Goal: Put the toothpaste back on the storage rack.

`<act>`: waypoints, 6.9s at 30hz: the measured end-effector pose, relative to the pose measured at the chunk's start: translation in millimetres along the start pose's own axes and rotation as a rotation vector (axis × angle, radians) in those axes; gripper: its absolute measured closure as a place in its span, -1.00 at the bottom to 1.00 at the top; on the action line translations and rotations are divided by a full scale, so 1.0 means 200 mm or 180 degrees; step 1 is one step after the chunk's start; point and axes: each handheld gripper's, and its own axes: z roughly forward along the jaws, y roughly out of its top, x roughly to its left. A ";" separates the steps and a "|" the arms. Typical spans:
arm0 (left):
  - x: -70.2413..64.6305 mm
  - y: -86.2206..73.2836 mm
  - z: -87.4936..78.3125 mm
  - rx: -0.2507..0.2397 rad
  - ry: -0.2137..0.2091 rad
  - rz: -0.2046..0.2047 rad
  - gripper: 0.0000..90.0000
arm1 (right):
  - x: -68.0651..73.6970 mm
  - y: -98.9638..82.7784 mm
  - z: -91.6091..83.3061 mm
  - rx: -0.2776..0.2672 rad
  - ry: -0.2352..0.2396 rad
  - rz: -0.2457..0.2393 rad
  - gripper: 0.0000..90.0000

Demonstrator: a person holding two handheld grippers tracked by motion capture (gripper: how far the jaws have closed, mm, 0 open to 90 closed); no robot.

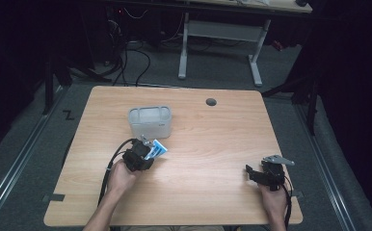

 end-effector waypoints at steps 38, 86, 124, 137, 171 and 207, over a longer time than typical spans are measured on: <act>0.07 0.01 -0.31 -0.0627 -0.0195 -0.0203 0.61 | 0.00 0.00 0.00 0.0004 -0.0009 -0.0005 -0.36; 0.18 0.16 -0.52 -0.1079 -0.0177 -0.0398 0.62 | 0.00 0.00 0.00 0.0004 0.0022 0.0007 -0.37; 0.35 0.43 -0.58 -0.1505 -0.0128 -0.0612 0.62 | 0.00 0.00 0.00 0.0012 0.0020 -0.0021 -0.37; 0.41 0.50 -0.60 -0.1649 -0.0120 -0.0696 0.62 | 0.01 0.00 0.00 0.0015 -0.0010 -0.0029 -0.36; 0.52 0.72 -0.50 -0.1867 0.0158 -0.1003 0.62 | 0.01 0.00 0.00 0.0021 0.0001 -0.0045 -0.37; 0.44 0.80 -0.25 -0.1679 0.0290 -0.0620 0.61 | 0.01 0.00 0.00 0.0021 -0.0006 -0.0068 -0.37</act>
